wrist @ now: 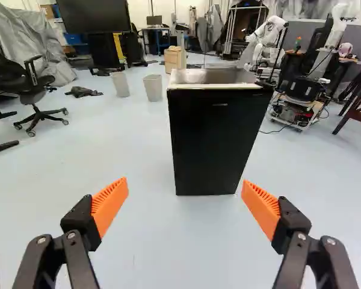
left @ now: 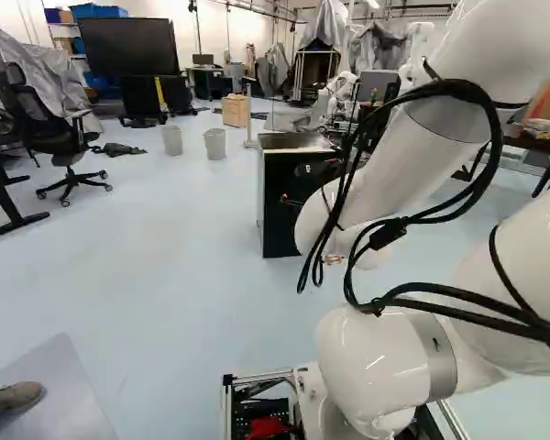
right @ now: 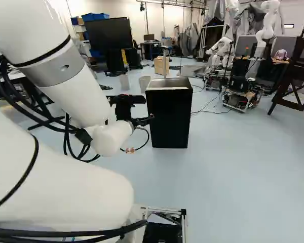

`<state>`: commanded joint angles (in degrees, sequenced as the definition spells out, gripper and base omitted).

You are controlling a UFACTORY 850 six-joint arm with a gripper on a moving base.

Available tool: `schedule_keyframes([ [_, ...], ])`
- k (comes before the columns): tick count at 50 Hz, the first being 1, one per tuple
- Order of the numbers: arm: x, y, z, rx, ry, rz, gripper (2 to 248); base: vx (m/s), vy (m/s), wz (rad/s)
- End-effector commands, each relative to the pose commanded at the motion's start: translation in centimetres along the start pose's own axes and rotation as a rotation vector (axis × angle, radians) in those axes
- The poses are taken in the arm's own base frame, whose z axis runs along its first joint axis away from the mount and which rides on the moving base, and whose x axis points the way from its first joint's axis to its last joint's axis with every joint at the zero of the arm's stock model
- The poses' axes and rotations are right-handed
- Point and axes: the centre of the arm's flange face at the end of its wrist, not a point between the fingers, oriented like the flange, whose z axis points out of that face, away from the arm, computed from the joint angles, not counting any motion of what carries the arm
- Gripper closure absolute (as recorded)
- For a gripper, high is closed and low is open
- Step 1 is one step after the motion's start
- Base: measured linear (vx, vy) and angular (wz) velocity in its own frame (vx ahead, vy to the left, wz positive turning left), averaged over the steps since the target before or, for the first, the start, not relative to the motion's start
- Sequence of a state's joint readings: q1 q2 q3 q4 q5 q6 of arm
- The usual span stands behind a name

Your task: Grab a drink from the fridge

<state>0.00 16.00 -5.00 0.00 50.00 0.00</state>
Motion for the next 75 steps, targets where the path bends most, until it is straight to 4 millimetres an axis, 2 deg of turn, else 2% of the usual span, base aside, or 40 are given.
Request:
schedule_keyframes([
  [75,0.0,0.0,0.0,0.0,0.0,0.0,3,0.106,0.013,-0.013],
])
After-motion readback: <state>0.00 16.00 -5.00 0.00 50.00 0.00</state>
